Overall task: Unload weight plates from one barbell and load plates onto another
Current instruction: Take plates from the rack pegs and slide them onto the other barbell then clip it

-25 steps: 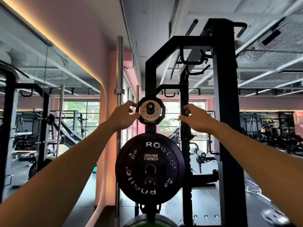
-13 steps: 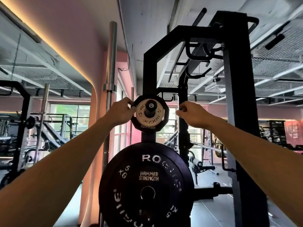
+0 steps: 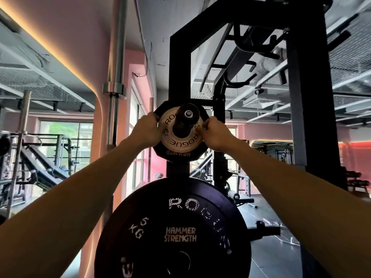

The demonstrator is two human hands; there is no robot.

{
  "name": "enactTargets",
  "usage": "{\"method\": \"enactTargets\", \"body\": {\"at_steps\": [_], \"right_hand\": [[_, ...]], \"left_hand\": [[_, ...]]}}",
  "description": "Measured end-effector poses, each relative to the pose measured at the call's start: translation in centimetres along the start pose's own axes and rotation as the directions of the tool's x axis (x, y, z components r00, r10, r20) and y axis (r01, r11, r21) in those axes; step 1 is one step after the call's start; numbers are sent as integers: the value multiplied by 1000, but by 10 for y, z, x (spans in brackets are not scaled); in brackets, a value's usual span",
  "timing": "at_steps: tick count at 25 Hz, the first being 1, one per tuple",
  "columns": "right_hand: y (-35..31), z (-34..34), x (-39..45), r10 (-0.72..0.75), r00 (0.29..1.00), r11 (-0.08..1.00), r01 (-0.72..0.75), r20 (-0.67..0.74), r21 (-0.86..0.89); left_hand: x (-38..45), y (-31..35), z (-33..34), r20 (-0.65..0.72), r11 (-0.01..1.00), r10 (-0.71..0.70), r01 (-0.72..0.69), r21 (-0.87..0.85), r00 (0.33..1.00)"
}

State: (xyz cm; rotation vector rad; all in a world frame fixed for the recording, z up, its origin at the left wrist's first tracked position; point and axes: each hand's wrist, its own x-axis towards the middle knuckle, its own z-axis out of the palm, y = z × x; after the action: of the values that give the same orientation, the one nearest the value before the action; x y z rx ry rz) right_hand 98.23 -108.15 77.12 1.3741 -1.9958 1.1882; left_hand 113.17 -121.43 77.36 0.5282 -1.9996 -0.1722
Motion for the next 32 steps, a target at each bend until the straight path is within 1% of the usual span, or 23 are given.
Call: {"method": "enactTargets", "body": {"at_steps": [2, 3, 5, 6, 8, 10, 13, 16, 22, 25, 32], "right_hand": [[-4, 7, 1, 54, 996, 996, -48, -73, 79], [-6, 11, 1, 89, 993, 989, -79, -78, 124], [-8, 17, 2, 168, 985, 963, -155, -42, 219], [-8, 19, 1, 205, 979, 942, -196, -6, 272], [-7, 16, 0, 250, 967, 892, -252, 55, 374], [-7, 10, -5, 268, 960, 843, -277, 85, 462], [-14, -2, -26, 254, 962, 777, -266, 103, 571], [-28, -22, -51, 199, 977, 801, -206, 74, 562], [-55, -73, -109, 127, 989, 783, -143, 70, 605], [-59, -103, -149, 106, 989, 785, -145, 101, 602], [-69, -173, -228, 76, 983, 781, -164, 169, 602]], "left_hand": [[5, 0, 3, -4, 1000, 15, -15, -3, 1000], [5, 0, 4, 0, 1000, 4, -4, -9, 1000], [4, 3, 2, 16, 999, -34, 35, -35, 999], [3, 5, 0, 36, 995, -56, 59, -80, 998], [-1, 10, -5, 90, 968, -85, 104, -228, 992], [-5, 16, -10, 96, 940, -98, 124, -319, 991], [-17, 26, -19, 82, 916, -145, 165, -367, 986], [-35, 41, -36, 108, 869, -200, 227, -439, 974], [-82, 85, -84, 98, 858, -233, 252, -447, 968], [-121, 113, -101, 127, 861, -243, 275, -429, 962], [-191, 181, -136, 108, 872, -277, 297, -390, 955]]}}
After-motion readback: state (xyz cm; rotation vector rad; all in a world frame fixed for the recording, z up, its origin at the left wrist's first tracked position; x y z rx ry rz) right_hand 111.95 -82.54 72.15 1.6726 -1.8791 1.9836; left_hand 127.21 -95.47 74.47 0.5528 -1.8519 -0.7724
